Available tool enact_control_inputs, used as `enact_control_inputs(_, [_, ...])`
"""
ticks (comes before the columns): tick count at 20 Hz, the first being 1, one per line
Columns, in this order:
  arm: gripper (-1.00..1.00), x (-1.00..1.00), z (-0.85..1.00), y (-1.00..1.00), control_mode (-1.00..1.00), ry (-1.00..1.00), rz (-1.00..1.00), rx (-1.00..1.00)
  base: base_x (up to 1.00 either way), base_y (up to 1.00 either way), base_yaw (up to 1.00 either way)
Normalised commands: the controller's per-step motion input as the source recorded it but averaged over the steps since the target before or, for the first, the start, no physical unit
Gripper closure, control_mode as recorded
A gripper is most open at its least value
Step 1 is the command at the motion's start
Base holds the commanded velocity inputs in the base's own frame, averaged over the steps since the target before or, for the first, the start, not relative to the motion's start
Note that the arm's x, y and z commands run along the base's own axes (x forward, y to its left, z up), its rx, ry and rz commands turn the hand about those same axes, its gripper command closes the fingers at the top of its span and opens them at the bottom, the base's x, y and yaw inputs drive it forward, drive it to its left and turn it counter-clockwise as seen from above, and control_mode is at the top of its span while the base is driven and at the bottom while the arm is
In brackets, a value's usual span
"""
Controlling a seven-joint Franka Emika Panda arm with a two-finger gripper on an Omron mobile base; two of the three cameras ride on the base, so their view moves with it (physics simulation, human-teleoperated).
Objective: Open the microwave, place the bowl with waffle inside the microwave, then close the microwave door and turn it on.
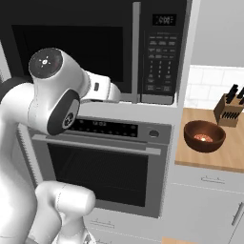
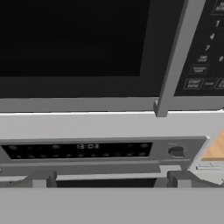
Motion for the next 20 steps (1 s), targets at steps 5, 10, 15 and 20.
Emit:
enact_control_inputs(5, [-1.00,0.05,0.00,-0.51,-1.00,0.00,0.00,0.00,0.00,0.00,0.00])
enact_control_inputs(10, [-1.00,0.33,0.00,-0.25,-1.00,0.00,-0.01,0.00,0.00,0.00,0.00])
enact_control_inputs(15, [-1.00,0.53,0.01,-0.16,-1.00,0.00,0.00,0.00,0.00,0.00,0.00])
enact_control_inputs(20, [-1.00,0.52,0.07,-0.28,-1.00,0.00,0.00,0.00,0.00,0.00,0.00])
